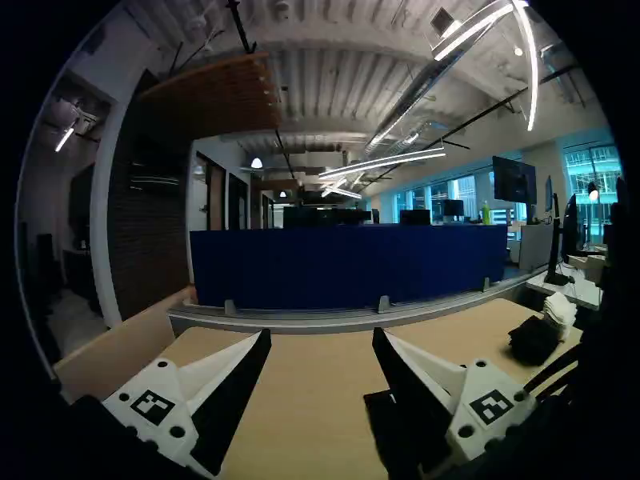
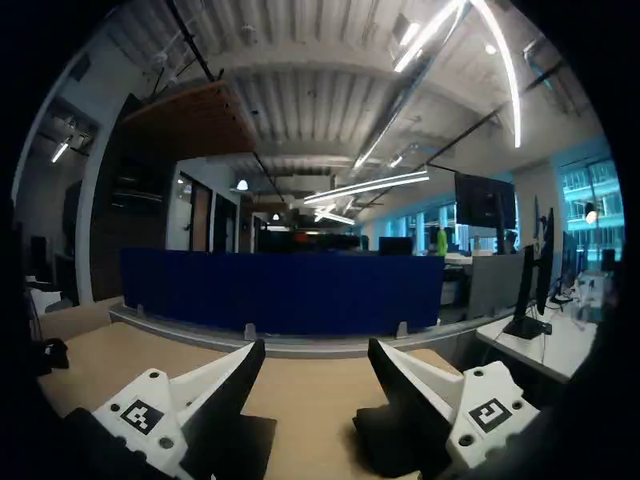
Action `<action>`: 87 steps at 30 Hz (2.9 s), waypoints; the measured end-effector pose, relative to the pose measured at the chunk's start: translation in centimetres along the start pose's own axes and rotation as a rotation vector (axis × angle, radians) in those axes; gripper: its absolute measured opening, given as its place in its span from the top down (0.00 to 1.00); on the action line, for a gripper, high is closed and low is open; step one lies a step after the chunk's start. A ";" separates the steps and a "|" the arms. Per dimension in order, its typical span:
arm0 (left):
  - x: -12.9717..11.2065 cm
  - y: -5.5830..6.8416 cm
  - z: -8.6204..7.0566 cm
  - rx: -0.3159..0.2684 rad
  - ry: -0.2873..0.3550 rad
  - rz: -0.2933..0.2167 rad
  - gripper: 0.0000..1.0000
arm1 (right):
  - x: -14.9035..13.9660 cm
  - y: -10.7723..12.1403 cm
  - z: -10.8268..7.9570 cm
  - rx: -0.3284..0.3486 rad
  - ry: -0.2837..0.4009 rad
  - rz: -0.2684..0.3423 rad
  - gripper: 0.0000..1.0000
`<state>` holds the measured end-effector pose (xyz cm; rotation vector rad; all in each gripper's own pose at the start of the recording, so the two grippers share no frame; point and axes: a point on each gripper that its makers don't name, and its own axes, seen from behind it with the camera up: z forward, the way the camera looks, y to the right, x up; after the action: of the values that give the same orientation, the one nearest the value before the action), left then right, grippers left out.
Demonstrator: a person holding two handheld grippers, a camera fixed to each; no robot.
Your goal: Fold towel
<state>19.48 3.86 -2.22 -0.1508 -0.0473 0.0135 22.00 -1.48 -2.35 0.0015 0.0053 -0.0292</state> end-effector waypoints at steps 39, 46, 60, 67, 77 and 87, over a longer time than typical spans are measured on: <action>-13.4 13.2 -2.1 -0.592 -0.446 0.159 0.06 | -15.0 -10.1 -3.3 0.576 -0.550 -0.186 0.00; -17.8 13.7 -3.1 -0.621 -0.525 0.166 0.06 | -20.2 -10.2 -4.6 0.601 -0.645 -0.223 0.00; -25.4 14.2 -4.9 -0.669 -0.656 0.237 0.06 | -27.3 -9.4 -6.9 0.626 -0.770 -0.280 0.00; -29.8 14.1 -5.8 -0.681 -0.746 0.292 0.06 | -31.1 -9.2 -8.2 0.644 -0.833 -0.318 0.00; -32.4 14.0 -5.3 -0.653 -0.800 0.291 0.06 | -33.9 -9.2 -8.6 0.652 -0.876 -0.321 0.16; -32.5 13.6 -4.7 -0.629 -0.814 0.309 0.23 | -34.9 -9.1 -8.9 0.644 -0.905 -0.300 0.51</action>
<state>-12.86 16.01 -10.42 -0.7748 -0.8458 0.3710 -13.16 -9.50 -11.06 0.6315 -0.9096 -0.3280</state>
